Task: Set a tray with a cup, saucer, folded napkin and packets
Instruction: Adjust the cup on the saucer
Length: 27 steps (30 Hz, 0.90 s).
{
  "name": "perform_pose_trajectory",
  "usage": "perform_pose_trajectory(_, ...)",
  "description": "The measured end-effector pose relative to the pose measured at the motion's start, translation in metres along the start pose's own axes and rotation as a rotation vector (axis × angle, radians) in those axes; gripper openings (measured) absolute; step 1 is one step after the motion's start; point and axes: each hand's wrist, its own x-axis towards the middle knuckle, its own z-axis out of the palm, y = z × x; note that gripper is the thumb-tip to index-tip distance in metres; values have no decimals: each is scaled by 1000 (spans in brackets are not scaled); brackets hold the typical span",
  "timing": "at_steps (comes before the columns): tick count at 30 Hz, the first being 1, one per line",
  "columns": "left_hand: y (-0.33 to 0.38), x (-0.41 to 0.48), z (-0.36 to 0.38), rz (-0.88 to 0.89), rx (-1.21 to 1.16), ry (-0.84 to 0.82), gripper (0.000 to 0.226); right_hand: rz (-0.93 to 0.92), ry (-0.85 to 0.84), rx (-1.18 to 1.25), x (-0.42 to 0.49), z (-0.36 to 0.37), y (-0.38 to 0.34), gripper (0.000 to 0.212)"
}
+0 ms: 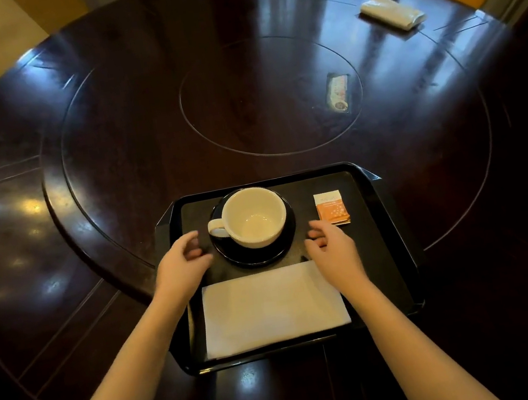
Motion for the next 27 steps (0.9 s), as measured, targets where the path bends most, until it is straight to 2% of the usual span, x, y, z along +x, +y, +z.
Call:
perform_pose_trajectory(2,-12,-28,-3,-35,63,26,59,13,63,-132,-13,-13,15,27)
perform_pose_trajectory(6,-26,-66,18,-35,247,-62,69,134,-41,-278,-32,-16,30,12)
perform_pose_trajectory(12,-19,-71,33,-87,179,44,65,147,6,-232,-35,-12,33,22)
perform_pose_trajectory(27,-14,-81,55,-62,79,-1,64,87,108,-233,-23,-37,61,21)
